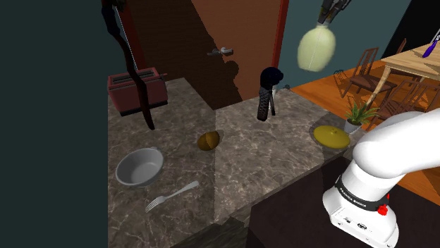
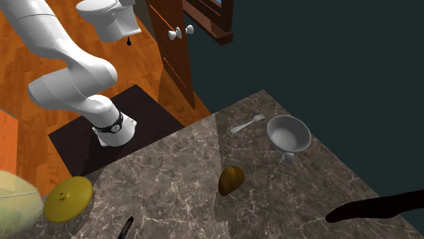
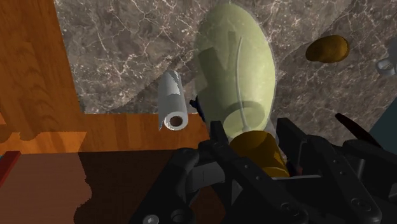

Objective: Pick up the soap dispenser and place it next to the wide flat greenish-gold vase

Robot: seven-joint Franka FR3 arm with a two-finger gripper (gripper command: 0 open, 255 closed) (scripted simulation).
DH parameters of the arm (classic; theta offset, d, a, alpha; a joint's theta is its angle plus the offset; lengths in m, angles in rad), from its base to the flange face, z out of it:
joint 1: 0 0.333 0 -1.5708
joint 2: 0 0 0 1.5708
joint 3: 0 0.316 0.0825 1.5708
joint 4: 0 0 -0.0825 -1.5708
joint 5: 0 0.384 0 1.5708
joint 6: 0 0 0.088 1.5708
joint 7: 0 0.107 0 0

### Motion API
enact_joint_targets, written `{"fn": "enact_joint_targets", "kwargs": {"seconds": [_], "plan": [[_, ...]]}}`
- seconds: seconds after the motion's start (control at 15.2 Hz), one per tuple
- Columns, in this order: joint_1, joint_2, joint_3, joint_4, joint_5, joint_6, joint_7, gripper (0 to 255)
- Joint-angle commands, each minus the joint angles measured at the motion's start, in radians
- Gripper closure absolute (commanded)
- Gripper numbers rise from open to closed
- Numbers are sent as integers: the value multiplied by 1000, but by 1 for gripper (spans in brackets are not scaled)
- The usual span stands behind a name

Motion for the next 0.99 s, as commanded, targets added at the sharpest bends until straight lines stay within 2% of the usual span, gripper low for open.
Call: {"fn": "enact_joint_targets", "kwargs": {"seconds": [0.0,0.46,0.92], "plan": [[-4,19,-46,21,-8,-3,-50,255],[-1,119,-225,150,-13,-40,-232,255],[-17,80,-224,24,-30,49,-237,255]]}}
